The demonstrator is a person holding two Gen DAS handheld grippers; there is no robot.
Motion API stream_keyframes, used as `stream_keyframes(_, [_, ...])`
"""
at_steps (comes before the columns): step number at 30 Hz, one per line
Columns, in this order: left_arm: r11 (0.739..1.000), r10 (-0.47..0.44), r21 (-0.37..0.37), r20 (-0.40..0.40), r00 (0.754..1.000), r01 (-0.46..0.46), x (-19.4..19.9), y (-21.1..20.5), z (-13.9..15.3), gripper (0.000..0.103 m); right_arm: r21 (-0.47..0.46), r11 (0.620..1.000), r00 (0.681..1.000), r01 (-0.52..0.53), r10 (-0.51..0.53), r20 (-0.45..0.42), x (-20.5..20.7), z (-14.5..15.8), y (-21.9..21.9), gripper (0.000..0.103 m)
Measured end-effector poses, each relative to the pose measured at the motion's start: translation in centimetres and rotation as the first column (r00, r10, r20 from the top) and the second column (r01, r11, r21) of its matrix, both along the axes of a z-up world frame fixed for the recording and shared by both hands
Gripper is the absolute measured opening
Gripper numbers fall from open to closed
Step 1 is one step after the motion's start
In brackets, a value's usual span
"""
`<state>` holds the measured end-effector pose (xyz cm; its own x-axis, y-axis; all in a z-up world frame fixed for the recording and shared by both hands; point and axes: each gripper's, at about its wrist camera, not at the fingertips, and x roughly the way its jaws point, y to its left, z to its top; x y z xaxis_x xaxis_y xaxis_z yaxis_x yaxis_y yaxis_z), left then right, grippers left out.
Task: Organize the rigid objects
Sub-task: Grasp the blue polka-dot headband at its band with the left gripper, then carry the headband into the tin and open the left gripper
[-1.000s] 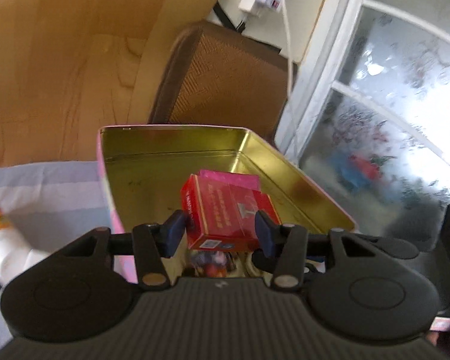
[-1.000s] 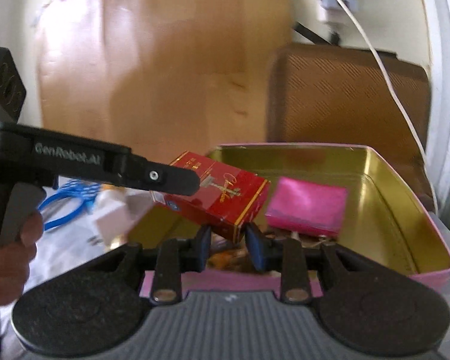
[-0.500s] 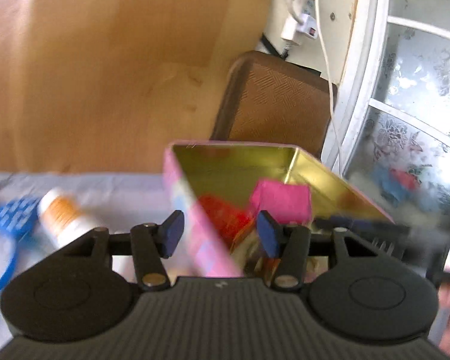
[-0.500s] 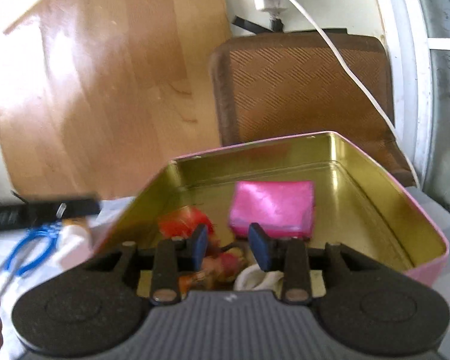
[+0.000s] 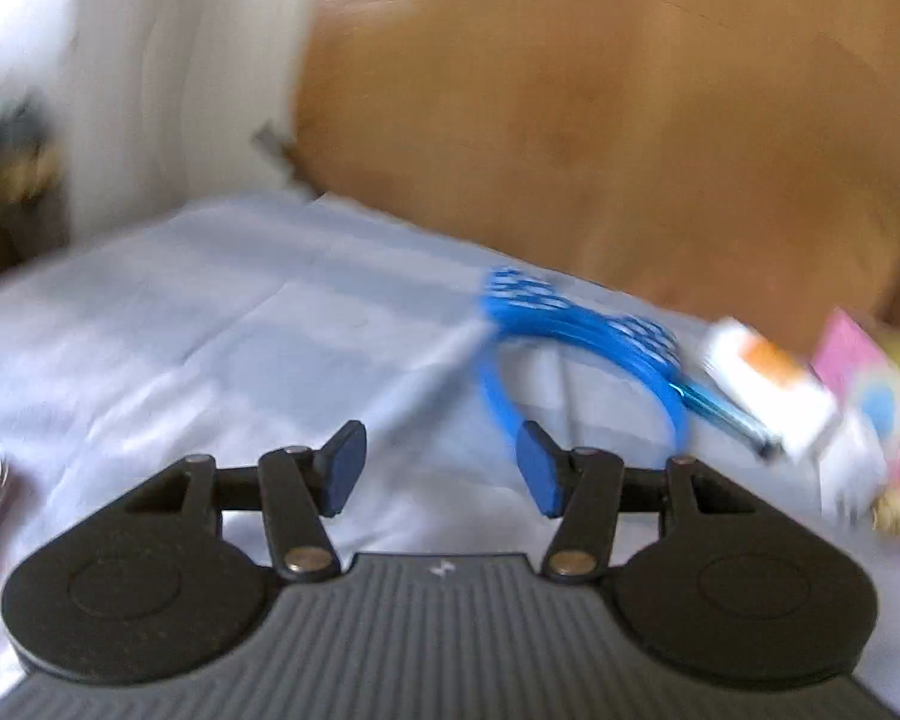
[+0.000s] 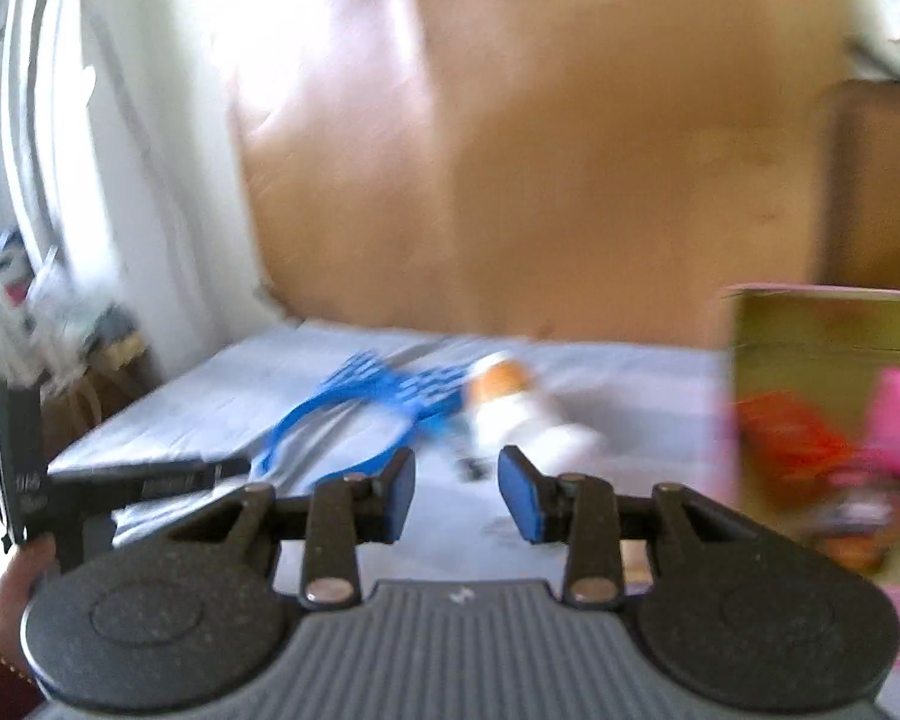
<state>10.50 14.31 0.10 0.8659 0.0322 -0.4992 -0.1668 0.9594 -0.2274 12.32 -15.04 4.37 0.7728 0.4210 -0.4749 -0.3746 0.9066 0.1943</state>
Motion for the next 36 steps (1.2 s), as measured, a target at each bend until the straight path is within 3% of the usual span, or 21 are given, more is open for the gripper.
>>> stream_keyframes(1, [0.999,0.007,-0.038,0.018,1.000,-0.006,-0.1,0.7,0.0,0.058,-0.018,1.000,1.000,-0.020,0.019,-0.017,1.1,-0.4,1.9,0.033])
stream_keyframes(3, [0.999,0.020,-0.033,0.052,0.998,-0.019,-0.4,0.7,0.3,0.058,-0.043,0.999,0.998,-0.032,0.029,-0.060,3.3,-1.2,5.0,0.032])
stream_keyframes(9, [0.995,-0.034,0.096,0.084,0.996,0.026,-0.2,-1.9,0.7,0.058,-0.123,0.992,0.988,0.018,-0.036,-0.152,10.1,-3.7,11.1,0.032])
stream_keyframes(10, [0.994,-0.035,0.105,0.086,0.996,0.026,-0.4,-1.8,0.7,0.058,-0.151,0.988,0.984,0.024,-0.050,-0.171,11.3,-4.4,11.7,0.022])
stream_keyframes(12, [0.995,-0.028,0.097,0.083,0.996,0.020,-0.7,-1.4,0.6,0.058,-0.178,0.983,0.982,0.053,-0.084,-0.170,12.0,-5.2,12.4,0.015])
stream_keyframes(15, [0.998,-0.003,0.070,0.030,1.000,0.001,0.0,-0.8,0.2,0.063,-0.207,0.978,0.985,0.041,-0.075,-0.157,10.2,-4.8,12.5,0.010])
stream_keyframes(19, [0.998,-0.010,0.060,-0.029,1.000,0.011,0.6,-0.8,-0.3,0.061,-0.262,0.965,0.998,0.012,-0.028,-0.060,6.3,-3.9,13.0,0.007])
stream_keyframes(20, [0.999,-0.013,0.052,-0.043,0.999,0.015,0.7,-0.8,-0.4,0.049,-0.267,0.964,0.999,0.010,-0.021,-0.036,5.2,-3.5,12.9,0.006])
stream_keyframes(21, [0.999,-0.023,0.038,-0.066,0.998,0.026,1.0,-0.7,-0.6,0.030,-0.275,0.961,1.000,0.016,-0.020,-0.011,4.2,-3.2,12.9,0.006])
stream_keyframes(22, [0.999,-0.025,0.037,-0.070,0.997,0.028,1.0,-0.7,-0.7,0.029,-0.283,0.959,1.000,0.027,-0.025,0.013,3.5,-2.9,13.0,0.006])
stream_keyframes(24, [0.998,-0.060,0.032,-0.070,0.996,0.063,0.8,-1.0,-0.8,0.017,-0.277,0.960,0.998,0.041,-0.028,0.050,1.9,-2.3,12.7,0.007])
stream_keyframes(25, [0.996,-0.080,0.035,-0.065,0.995,0.083,0.5,-1.4,-0.7,0.011,-0.275,0.960,0.997,0.050,-0.034,0.064,1.1,-2.2,12.5,0.007])
stream_keyframes(27, [0.993,-0.113,0.025,-0.049,0.992,0.114,-0.4,-2.1,-0.6,0.010,-0.279,0.958,0.995,0.063,-0.037,0.098,-0.2,-2.0,12.4,0.008])
stream_keyframes(31, [0.985,-0.160,0.072,0.024,0.987,0.157,-2.9,-5.0,0.7,0.008,-0.270,0.954,0.980,0.131,-0.084,0.179,-2.3,-1.6,11.0,0.008])
stream_keyframes(36, [0.958,-0.269,0.129,0.109,0.957,0.254,-3.8,-10.4,3.7,0.007,-0.216,0.941,0.946,0.259,-0.203,0.251,-4.2,-0.8,6.3,0.007])
